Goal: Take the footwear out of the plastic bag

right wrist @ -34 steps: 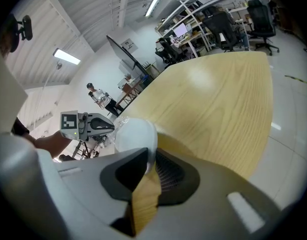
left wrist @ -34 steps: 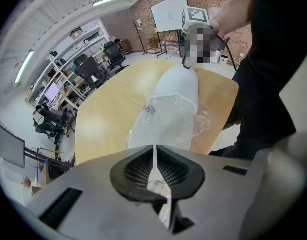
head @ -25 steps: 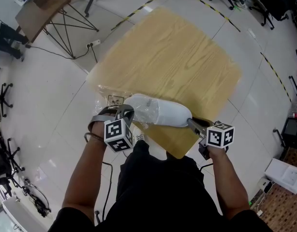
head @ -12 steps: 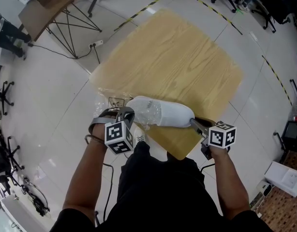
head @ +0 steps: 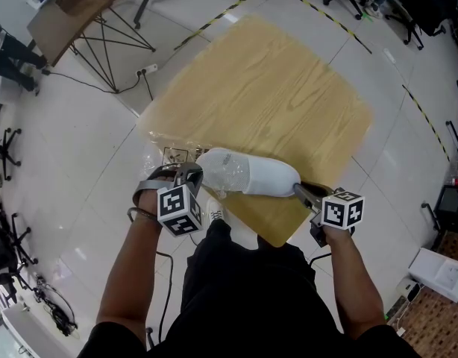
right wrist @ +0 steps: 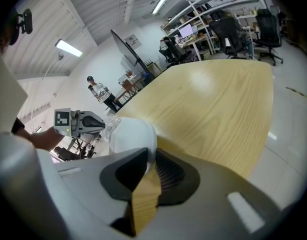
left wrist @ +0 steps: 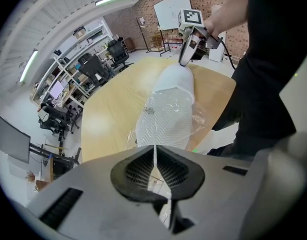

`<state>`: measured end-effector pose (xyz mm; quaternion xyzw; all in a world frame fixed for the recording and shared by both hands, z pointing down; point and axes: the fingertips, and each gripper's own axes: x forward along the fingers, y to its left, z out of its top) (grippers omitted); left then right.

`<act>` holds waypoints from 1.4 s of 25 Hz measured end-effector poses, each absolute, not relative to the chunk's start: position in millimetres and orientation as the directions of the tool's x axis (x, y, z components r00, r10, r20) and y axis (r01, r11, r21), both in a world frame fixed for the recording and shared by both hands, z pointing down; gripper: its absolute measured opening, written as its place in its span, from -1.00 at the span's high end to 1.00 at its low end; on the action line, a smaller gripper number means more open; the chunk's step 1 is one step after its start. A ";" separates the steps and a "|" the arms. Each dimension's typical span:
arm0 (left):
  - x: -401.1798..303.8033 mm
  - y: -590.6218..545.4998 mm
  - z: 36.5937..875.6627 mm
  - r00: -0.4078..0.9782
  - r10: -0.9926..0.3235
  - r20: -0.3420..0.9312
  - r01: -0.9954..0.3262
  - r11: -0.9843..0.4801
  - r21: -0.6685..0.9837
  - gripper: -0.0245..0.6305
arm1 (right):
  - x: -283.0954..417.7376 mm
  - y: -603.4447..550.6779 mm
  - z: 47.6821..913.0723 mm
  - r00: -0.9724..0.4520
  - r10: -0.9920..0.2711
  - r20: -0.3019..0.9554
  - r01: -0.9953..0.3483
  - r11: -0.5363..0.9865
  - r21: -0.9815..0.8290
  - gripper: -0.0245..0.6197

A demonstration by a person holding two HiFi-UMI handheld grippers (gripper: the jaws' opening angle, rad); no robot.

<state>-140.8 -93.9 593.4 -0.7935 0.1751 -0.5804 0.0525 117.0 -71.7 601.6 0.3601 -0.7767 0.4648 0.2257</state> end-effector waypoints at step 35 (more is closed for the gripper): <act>-252.8 -129.6 575.3 0.029 -0.487 0.873 -0.435 -0.792 -0.428 0.89 | 120.3 -68.2 608.2 -0.622 -0.345 0.703 -0.783 0.294 -0.548 0.74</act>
